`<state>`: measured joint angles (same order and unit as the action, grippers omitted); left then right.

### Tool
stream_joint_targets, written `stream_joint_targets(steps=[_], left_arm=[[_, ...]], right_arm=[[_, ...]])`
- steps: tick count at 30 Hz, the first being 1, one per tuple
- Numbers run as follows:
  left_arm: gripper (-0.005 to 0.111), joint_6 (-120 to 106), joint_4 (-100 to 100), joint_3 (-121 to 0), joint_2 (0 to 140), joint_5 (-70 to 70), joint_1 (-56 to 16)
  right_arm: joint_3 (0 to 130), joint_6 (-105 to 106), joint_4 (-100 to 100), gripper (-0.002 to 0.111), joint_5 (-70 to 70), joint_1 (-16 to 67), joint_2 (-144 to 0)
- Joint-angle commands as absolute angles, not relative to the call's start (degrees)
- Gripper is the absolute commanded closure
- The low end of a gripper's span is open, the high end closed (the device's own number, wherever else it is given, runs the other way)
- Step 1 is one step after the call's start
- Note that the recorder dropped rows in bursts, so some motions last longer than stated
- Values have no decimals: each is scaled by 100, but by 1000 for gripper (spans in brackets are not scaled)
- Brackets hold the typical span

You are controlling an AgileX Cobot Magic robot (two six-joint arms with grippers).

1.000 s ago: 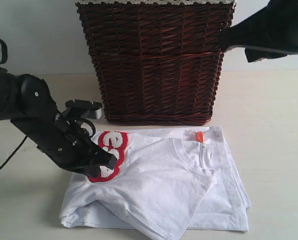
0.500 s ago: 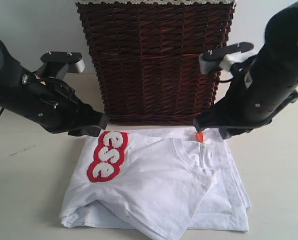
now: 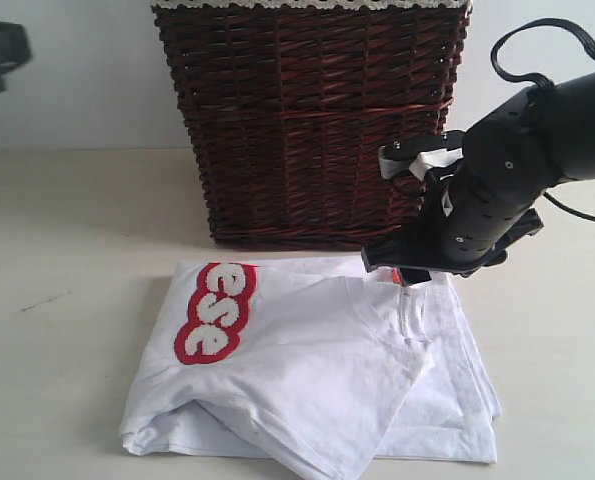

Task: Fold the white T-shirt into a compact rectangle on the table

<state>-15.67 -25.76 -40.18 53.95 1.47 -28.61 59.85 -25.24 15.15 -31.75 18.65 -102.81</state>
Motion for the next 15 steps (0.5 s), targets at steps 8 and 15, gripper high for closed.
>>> stream_joint_targets(steps=[8, 15], left_arm=[[107, -1362, -2620, -2821, 2944, 1400, -2853], [107, -1763, -1877, -2760, 2984, 1260, -2853]], right_arm=[[5992, -2550, 1524, 52, -3117, 1837, -10145], [5992, -2550, 1524, 52, -2977, 1837, -10145]])
